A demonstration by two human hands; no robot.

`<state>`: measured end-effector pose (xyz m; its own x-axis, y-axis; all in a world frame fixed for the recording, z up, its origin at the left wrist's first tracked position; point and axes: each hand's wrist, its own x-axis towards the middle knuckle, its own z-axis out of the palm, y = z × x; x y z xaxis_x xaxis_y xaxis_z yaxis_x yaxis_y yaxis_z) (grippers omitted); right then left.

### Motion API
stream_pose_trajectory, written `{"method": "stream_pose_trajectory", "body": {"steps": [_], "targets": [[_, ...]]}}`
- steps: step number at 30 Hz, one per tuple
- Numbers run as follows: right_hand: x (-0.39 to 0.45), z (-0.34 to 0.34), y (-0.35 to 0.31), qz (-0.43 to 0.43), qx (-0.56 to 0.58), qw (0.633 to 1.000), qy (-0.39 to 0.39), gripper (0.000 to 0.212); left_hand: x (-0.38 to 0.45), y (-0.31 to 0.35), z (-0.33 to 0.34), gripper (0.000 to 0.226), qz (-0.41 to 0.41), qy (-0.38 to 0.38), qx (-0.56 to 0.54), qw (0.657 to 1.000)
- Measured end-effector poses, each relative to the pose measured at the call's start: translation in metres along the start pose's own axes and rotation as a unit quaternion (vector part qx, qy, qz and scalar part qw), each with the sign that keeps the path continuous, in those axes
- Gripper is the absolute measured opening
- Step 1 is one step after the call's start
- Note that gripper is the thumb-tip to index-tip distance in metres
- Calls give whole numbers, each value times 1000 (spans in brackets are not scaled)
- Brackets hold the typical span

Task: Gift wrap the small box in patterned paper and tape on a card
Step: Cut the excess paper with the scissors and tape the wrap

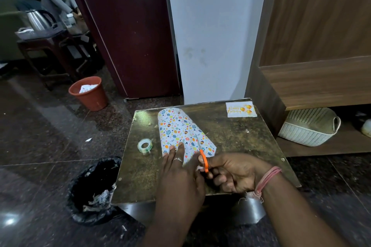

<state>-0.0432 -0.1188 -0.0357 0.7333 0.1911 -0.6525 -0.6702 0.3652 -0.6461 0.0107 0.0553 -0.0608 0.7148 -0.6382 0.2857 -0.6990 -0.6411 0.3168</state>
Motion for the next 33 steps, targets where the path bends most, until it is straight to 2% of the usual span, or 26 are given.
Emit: {"method": "stream_pose_trajectory", "body": {"steps": [3,5,8,11,15,16,20,30,33], "targets": [[-2,-2,-1,5,-2,1000,-15,31,5,5,-17,86,-31,-37,37,998],[-4,-1,-2,7,-4,1000,-18,30,11,5,-28,100,-36,-108,30,993],[-6,-3,-4,5,-12,1000,-20,30,31,-1,-39,107,-60,-214,-38,974],[-8,-3,-6,10,-11,999,-33,30,50,-8,-39,103,-84,-196,-75,974],[-10,-4,-7,10,-9,999,-40,27,59,-11,-18,64,-104,-93,-52,989],[-10,-4,-8,11,-7,999,-39,26,59,-12,-13,61,-108,-76,-26,991],[-8,-7,-10,6,-18,999,-35,25,53,-20,-1,75,-82,-83,8,993],[4,-18,-21,-2,-39,997,-65,32,54,-22,-5,67,-70,-100,2,993],[6,-19,-20,-2,-33,997,-65,30,53,-21,-6,71,-71,-102,2,992]]}}
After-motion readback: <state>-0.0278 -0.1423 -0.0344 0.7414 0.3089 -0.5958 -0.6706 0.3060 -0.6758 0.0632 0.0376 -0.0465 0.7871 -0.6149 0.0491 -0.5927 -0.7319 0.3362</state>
